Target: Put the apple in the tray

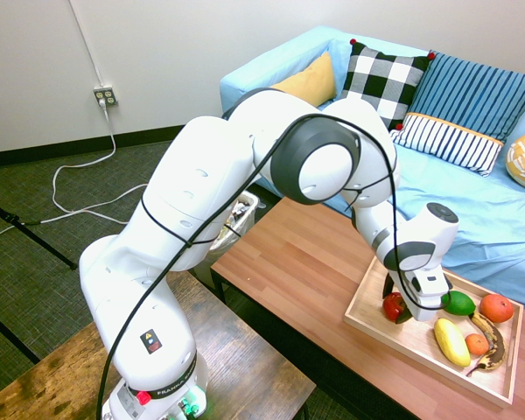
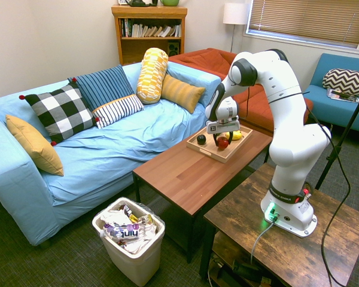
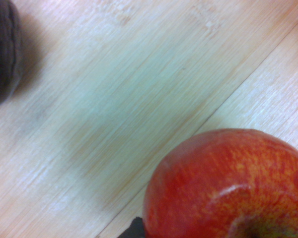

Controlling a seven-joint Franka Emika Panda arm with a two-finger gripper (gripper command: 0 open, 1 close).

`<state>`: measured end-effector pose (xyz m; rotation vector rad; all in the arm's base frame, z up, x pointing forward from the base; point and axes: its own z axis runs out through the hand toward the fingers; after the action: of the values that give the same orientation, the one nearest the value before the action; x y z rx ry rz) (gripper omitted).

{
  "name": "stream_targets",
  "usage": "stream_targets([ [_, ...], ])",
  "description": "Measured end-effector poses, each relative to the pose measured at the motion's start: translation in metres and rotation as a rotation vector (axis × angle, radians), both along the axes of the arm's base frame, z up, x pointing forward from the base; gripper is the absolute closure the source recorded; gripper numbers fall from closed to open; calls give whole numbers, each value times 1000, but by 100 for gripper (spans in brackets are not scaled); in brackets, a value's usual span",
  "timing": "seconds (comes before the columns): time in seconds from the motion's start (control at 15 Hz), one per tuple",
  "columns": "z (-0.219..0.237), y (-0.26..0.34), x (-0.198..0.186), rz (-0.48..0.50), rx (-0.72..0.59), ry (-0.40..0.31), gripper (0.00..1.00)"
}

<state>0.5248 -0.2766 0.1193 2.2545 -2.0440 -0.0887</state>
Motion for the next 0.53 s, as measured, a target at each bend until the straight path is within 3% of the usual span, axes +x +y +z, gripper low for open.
stream_targets([
  [0.53,-3,-2,-2,33,40,-28,0],
])
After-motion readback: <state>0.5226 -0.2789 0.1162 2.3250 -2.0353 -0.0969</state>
